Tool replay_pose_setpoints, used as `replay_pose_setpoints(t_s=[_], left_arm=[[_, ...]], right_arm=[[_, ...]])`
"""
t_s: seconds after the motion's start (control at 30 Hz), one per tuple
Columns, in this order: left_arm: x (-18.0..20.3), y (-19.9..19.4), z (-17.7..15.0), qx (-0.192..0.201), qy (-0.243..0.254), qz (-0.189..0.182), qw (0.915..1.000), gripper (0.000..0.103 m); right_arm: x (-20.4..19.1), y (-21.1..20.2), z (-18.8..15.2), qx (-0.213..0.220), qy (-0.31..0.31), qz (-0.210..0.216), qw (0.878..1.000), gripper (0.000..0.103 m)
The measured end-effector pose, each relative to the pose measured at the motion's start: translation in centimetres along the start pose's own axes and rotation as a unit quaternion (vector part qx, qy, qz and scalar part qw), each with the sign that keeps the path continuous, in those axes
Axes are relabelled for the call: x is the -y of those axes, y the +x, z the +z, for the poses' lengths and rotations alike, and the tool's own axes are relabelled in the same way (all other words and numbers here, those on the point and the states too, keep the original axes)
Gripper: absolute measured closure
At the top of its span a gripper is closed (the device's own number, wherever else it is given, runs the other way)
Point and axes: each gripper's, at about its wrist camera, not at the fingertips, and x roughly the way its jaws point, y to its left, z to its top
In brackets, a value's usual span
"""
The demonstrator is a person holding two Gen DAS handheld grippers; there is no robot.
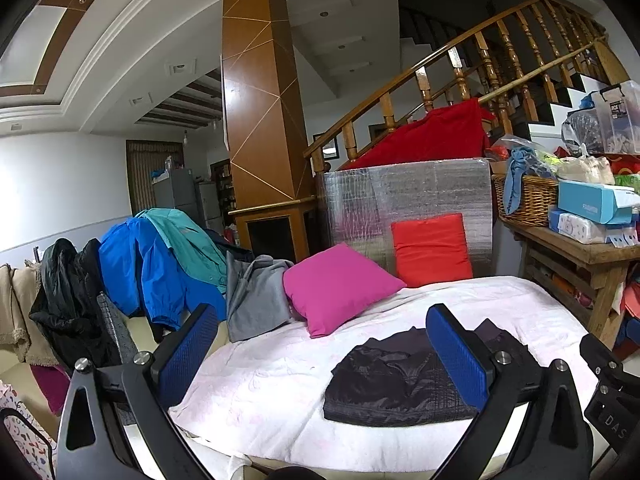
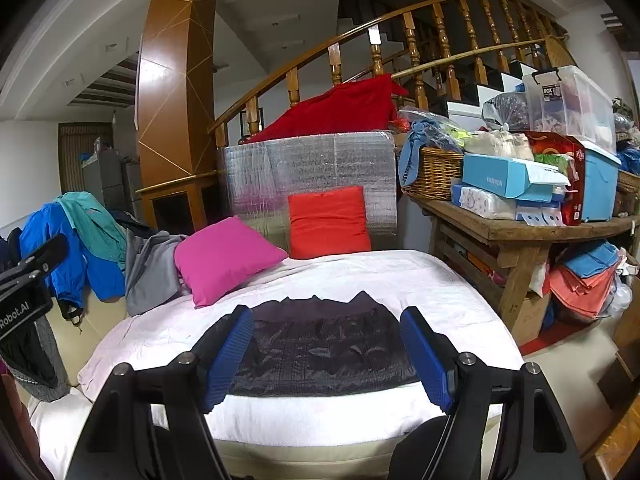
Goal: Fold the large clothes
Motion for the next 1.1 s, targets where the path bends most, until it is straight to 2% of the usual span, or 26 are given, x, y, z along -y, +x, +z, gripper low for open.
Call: replay_pose_setpoints(t_s=[0.6,1.1], left_arm=[[0.3,0.8,-0.1,-0.009,-0.004,-0.011,0.9999,0.000],[0.8,3.5,-0.4,-0.031,-0.015,-0.016,0.9993,0.000]], right_arm=[[-0.4,1.8,-0.1,-0.012,-0.008,-0.007,1.000,0.024],[-1.5,4.6,0.0,-0.029,-0.026,-0.008,0.999,0.024]])
